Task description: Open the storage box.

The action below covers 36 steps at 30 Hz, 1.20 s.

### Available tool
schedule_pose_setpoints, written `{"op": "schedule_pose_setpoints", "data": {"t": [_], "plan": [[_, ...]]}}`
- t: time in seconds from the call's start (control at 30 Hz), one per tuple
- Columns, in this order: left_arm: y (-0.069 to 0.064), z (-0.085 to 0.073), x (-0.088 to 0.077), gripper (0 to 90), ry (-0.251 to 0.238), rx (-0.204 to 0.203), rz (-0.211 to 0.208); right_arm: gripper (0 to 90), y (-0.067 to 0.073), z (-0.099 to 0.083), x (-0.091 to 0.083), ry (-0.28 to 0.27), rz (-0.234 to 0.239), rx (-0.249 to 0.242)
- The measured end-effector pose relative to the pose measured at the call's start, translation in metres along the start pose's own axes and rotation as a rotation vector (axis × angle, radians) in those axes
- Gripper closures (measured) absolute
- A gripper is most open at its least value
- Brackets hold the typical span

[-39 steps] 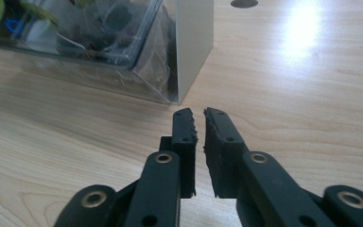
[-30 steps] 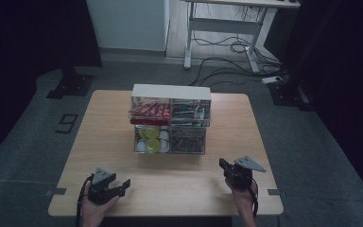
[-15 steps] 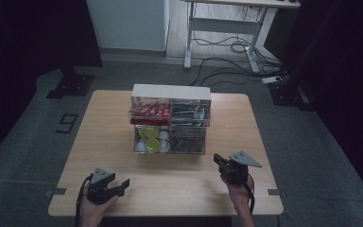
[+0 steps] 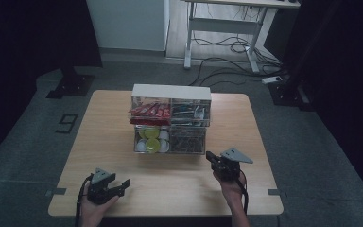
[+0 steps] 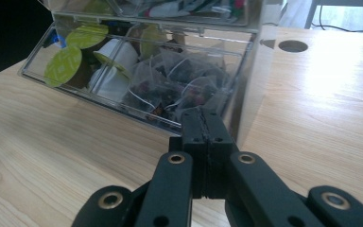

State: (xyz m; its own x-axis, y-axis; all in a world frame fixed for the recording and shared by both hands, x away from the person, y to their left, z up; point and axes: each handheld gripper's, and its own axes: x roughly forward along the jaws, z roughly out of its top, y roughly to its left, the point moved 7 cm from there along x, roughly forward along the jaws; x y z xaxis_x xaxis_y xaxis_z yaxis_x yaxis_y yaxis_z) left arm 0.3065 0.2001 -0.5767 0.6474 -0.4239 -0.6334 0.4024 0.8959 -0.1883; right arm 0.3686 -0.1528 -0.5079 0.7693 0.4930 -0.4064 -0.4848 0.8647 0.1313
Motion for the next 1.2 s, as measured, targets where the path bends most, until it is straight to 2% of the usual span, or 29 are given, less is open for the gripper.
{"op": "schedule_pose_setpoints", "data": {"t": [0.33, 0.77, 1.2], "plan": [[-0.001, -0.001, 0.001, 31.9, 0.006, 0.002, -0.002, 89.3, 0.011, 0.002, 0.012, 0.007, 0.024, -0.016], [-0.001, -0.002, 0.003, 31.9, 0.014, 0.005, -0.002, 89.3, 0.019, 0.003, 0.027, 0.016, 0.054, -0.008], [-0.003, -0.004, 0.006, 31.8, 0.024, 0.012, -0.004, 89.3, 0.035, 0.003, 0.048, 0.032, 0.083, -0.026]]}}
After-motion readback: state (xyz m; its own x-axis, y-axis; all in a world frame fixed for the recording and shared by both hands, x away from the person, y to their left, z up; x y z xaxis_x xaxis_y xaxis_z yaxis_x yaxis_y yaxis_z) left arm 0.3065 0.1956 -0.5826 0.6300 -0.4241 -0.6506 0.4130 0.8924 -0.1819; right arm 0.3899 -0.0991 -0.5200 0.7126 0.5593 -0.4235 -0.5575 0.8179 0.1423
